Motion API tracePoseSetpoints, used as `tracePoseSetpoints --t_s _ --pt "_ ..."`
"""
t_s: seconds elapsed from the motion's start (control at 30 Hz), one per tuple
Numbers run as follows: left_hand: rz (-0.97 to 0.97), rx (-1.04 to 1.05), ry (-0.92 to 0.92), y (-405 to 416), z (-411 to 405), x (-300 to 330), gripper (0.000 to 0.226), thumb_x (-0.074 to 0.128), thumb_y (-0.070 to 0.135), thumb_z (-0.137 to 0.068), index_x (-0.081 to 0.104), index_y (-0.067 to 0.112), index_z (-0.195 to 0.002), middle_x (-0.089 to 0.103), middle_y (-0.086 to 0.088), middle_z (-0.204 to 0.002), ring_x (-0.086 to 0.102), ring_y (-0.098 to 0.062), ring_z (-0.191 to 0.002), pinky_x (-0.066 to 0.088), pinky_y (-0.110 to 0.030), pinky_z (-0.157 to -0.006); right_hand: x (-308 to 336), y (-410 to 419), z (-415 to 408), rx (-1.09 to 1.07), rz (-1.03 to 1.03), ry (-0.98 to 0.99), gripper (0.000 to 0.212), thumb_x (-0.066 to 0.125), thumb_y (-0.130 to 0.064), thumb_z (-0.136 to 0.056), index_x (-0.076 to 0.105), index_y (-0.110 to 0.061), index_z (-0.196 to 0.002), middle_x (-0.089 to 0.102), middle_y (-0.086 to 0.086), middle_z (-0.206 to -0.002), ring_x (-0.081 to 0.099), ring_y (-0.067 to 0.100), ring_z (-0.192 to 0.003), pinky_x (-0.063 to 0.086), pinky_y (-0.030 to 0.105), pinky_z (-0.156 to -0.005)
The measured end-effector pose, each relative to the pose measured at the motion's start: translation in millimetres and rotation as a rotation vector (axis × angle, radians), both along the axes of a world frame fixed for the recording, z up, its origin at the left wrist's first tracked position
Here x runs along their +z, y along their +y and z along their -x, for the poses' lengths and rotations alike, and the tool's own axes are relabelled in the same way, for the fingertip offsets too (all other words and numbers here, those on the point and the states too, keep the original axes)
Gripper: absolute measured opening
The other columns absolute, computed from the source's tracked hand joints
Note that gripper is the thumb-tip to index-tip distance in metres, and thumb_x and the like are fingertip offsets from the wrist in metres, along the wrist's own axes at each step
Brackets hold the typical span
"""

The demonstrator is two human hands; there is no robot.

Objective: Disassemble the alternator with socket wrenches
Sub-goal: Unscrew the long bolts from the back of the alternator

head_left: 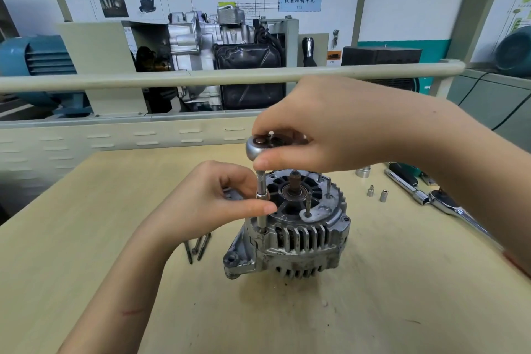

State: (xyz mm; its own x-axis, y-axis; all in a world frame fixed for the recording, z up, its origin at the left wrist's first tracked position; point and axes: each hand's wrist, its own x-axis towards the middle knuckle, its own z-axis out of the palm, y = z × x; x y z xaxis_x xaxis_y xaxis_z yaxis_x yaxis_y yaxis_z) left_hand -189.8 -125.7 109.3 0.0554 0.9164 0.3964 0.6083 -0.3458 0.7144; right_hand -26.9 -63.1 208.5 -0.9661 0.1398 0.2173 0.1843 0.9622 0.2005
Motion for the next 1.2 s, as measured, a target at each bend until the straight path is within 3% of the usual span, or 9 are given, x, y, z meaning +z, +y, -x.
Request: tracePoseSetpoints --t_s 0.1,0.23,0.37,0.5,0.67,0.83,1.03,1.13,1.2 --pt "0.064 -0.103 -0.072 -1.6 -1.0 1.0 0.011 0.073 0.035 -0.064 0.073 0.038 -0.075 0.073 0.01 -0.08 0.067 -0.003 -0.075 0.048 -0.01 -0.068 2.9 3.2 -0.3 0.048 0.091 -0.067 0.033 0.038 -0.046 -0.084 0.055 -0.019 -0.077 0.043 -0.009 -0.058 0.043 0.003 -0.058 0.032 0.024 -0.056" --pt "0.073 -0.122 -0.101 -2.1 -2.2 0.6 0.012 0.076 0.029 -0.067 0.073 0.039 -0.073 0.074 0.003 -0.08 0.069 -0.007 -0.074 0.05 -0.013 -0.068 4.3 5.7 -0.9 0.09 0.089 -0.11 0.018 0.047 -0.037 -0.091 0.051 -0.024 -0.079 0.048 -0.012 -0.066 0.046 0.003 -0.065 0.038 0.029 -0.065" --pt "0.027 -0.094 -0.068 -1.3 -4.6 0.1 0.014 0.076 0.028 -0.066 0.07 0.04 -0.063 0.072 0.003 -0.073 0.069 -0.011 -0.072 0.05 -0.014 -0.065 2.7 3.6 0.1 0.046 0.09 -0.054 0.038 0.038 -0.053 -0.08 0.057 -0.022 -0.089 0.048 -0.014 -0.065 0.047 -0.002 -0.065 0.037 0.02 -0.061" --pt "0.0 -0.075 -0.041 -0.7 -7.2 0.3 0.008 0.073 0.038 -0.063 0.068 0.036 -0.059 0.068 0.007 -0.061 0.068 -0.019 -0.077 0.053 -0.022 -0.065 -1.0 2.8 -0.4 -0.025 0.04 -0.042 0.04 0.028 -0.06 -0.071 0.047 -0.025 -0.078 0.041 -0.012 -0.058 0.044 0.002 -0.056 0.034 0.014 -0.061" --pt "0.055 -0.101 -0.096 -2.4 -6.5 2.5 0.007 0.069 0.035 -0.063 0.07 0.042 -0.063 0.073 0.008 -0.076 0.068 -0.005 -0.071 0.048 -0.011 -0.064 -0.3 6.0 -0.1 0.002 0.13 -0.068 0.035 0.035 -0.053 -0.078 0.051 -0.024 -0.09 0.045 -0.015 -0.066 0.044 -0.002 -0.06 0.034 0.014 -0.06" --pt "0.061 -0.141 -0.093 -2.7 -3.3 2.0 0.006 0.071 0.037 -0.067 0.072 0.042 -0.071 0.073 0.006 -0.082 0.068 -0.005 -0.076 0.048 -0.011 -0.068 -1.0 8.2 1.0 0.05 0.167 -0.092 0.018 0.047 -0.038 -0.09 0.053 -0.023 -0.097 0.053 -0.015 -0.083 0.049 0.003 -0.074 0.037 0.018 -0.068" --pt "-0.027 -0.064 -0.024 -1.2 -5.4 -1.0 0.011 0.075 0.036 -0.065 0.068 0.044 -0.061 0.071 0.011 -0.071 0.067 -0.006 -0.072 0.046 -0.009 -0.064 -0.7 6.4 0.9 -0.002 0.098 -0.025 0.042 0.036 -0.056 -0.078 0.056 -0.021 -0.088 0.045 -0.014 -0.06 0.046 -0.002 -0.062 0.035 0.015 -0.06" --pt "-0.047 -0.042 -0.021 0.2 -7.8 -2.7 0.002 0.07 0.041 -0.062 0.068 0.04 -0.06 0.069 0.013 -0.064 0.068 -0.007 -0.073 0.047 -0.009 -0.065 -3.2 4.9 0.0 -0.042 0.036 -0.015 0.046 0.029 -0.06 -0.073 0.052 -0.021 -0.08 0.043 -0.011 -0.058 0.043 0.004 -0.053 0.034 0.018 -0.059" --pt "-0.041 -0.032 -0.035 0.5 -7.3 -2.8 0.01 0.077 0.044 -0.061 0.07 0.037 -0.065 0.07 0.012 -0.068 0.067 -0.005 -0.072 0.046 -0.008 -0.065 -3.5 5.3 -0.4 -0.031 0.064 -0.025 0.044 0.032 -0.057 -0.076 0.054 -0.02 -0.084 0.045 -0.011 -0.06 0.044 0.004 -0.055 0.034 0.019 -0.059"
